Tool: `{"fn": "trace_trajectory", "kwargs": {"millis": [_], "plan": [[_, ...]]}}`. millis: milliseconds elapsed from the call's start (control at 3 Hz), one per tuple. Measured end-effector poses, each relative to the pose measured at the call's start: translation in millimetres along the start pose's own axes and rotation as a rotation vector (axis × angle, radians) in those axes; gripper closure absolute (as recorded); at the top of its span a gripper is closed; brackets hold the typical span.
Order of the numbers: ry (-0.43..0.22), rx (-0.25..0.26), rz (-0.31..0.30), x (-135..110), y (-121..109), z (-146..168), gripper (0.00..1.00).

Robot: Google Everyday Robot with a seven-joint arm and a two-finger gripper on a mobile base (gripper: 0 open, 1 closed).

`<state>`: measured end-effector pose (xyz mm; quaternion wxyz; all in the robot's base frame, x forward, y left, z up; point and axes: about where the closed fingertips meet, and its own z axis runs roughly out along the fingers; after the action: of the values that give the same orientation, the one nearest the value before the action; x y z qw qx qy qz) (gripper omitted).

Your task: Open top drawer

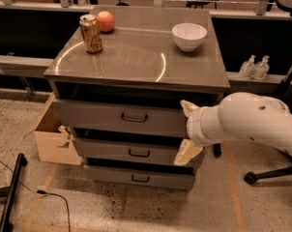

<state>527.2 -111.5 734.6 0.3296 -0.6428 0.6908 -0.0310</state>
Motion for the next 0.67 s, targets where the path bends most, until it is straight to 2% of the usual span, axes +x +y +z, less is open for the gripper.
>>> {"fn": "trace_trajectory", "kwargs": {"millis": [667], "plan": [[0.059, -0.035, -0.063, 13, -28, 47, 0.00]]}}
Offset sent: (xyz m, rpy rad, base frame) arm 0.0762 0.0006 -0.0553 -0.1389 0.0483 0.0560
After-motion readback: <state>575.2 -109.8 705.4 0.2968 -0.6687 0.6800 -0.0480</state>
